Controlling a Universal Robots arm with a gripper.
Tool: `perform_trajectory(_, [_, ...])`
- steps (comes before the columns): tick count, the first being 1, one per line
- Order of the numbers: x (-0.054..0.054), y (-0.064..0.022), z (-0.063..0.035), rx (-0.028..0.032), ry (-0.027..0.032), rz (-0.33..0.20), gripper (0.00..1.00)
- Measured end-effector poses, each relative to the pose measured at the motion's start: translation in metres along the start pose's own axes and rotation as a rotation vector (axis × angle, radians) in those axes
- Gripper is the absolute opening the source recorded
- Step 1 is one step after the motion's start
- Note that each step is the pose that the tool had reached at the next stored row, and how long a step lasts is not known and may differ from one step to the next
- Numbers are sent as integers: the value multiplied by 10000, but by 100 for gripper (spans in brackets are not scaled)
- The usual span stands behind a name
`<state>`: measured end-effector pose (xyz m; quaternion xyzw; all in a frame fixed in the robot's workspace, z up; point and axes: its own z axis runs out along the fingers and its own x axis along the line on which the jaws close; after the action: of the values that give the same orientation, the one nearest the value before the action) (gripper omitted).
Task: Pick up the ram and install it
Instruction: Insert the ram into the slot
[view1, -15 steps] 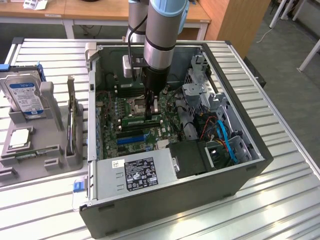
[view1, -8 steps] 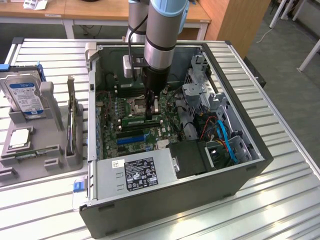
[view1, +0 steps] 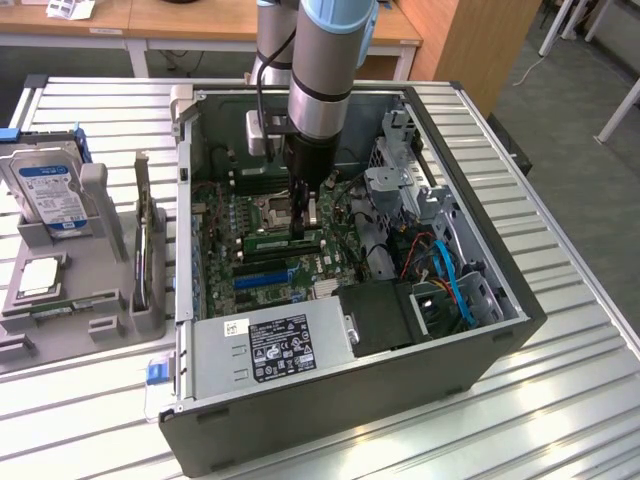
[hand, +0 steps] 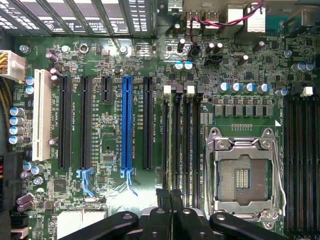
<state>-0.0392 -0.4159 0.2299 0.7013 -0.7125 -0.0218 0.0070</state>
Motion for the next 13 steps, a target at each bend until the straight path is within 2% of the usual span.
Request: perform_trajectory(13, [0,0,0,-2,3,-68,12])
